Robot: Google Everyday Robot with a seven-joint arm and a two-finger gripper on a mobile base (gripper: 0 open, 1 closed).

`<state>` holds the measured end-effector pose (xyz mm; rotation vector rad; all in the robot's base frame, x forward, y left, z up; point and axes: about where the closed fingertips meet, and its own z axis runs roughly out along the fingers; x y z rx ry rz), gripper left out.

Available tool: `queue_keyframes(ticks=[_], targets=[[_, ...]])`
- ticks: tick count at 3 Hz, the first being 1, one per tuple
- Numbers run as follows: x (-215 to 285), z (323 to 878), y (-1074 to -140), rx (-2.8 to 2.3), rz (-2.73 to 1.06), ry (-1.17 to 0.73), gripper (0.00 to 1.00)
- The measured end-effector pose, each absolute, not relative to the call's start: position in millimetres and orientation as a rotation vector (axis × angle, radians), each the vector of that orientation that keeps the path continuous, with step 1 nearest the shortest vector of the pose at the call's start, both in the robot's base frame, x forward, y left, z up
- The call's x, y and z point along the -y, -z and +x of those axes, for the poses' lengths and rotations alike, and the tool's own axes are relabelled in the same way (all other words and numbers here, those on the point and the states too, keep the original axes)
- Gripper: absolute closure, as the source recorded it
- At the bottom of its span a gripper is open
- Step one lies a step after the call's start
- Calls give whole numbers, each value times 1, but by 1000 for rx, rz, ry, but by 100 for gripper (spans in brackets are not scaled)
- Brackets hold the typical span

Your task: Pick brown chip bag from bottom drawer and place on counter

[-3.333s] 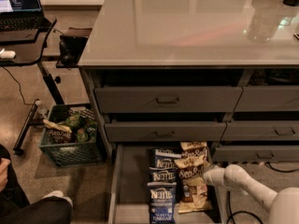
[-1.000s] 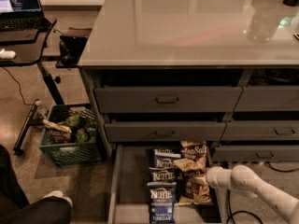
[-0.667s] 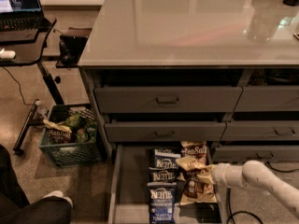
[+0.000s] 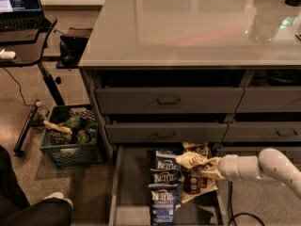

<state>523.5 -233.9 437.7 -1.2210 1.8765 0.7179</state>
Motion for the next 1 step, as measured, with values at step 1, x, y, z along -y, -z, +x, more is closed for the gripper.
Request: queue_keyframes(ticks=[1], targets=[[227,513,-439,-1861,-1247,-770,100]])
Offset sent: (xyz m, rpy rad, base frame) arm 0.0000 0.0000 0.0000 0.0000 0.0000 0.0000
